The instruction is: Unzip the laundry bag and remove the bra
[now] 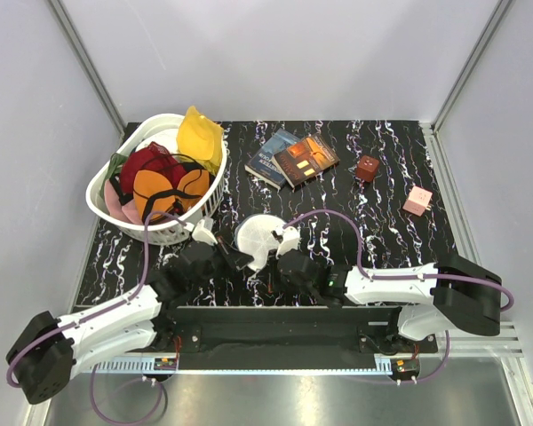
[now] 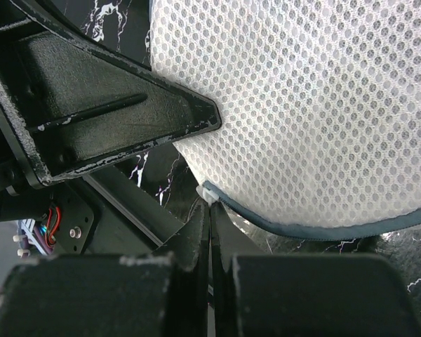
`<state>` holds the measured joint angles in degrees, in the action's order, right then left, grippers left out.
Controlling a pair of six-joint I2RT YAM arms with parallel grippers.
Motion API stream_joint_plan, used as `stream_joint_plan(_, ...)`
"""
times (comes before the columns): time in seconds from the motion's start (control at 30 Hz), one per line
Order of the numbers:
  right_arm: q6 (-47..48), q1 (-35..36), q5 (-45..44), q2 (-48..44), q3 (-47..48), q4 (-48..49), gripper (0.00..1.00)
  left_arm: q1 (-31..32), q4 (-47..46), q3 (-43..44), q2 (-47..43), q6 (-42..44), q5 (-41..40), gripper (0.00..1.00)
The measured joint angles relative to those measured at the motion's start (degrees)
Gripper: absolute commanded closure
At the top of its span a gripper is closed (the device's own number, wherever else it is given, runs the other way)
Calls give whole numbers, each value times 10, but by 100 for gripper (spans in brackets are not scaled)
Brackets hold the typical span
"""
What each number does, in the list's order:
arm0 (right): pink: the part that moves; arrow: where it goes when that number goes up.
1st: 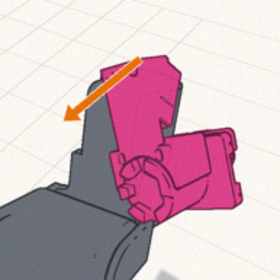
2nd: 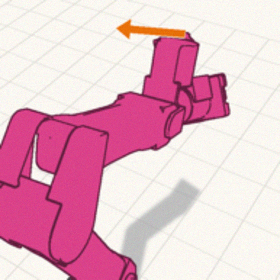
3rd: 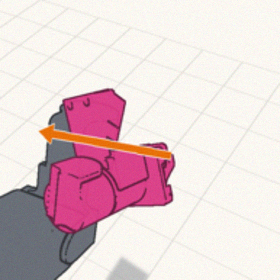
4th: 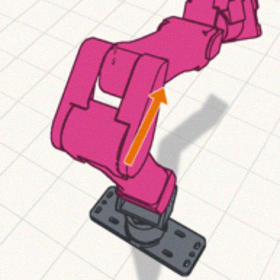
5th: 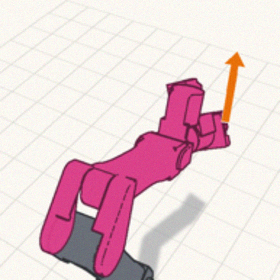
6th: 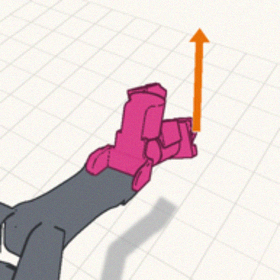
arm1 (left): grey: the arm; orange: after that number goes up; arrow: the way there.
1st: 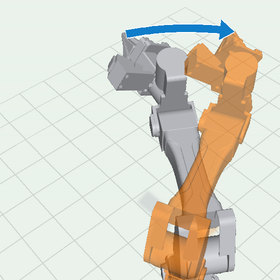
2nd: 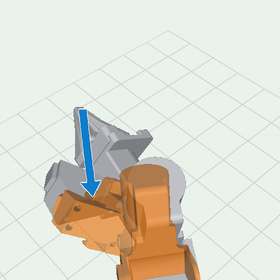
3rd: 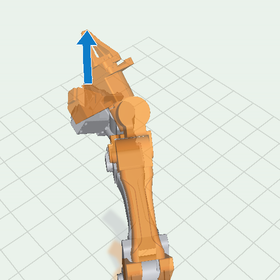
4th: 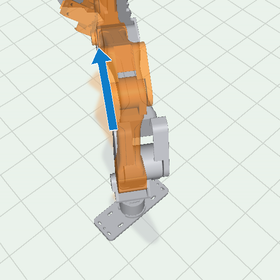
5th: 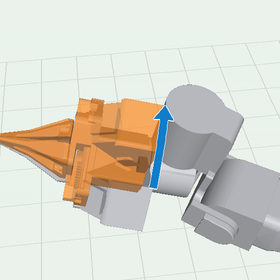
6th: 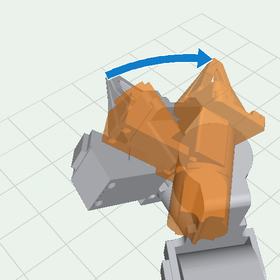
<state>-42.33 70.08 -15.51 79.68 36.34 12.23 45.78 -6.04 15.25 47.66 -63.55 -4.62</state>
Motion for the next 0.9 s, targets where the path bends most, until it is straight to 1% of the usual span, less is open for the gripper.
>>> stream_joint_plan(0.4,-15,0,-17,-5,-6,-5,100,-8,-5,16,24,8,10,100)
stream_joint_plan(0.63,-28,0,-40,-46,-43,-6,100,-55,-11,16,25,18,63,100)
stream_joint_plan(0.9,-38,0,-66,-87,-60,-27,100,-102,-11,16,23,40,128,100)
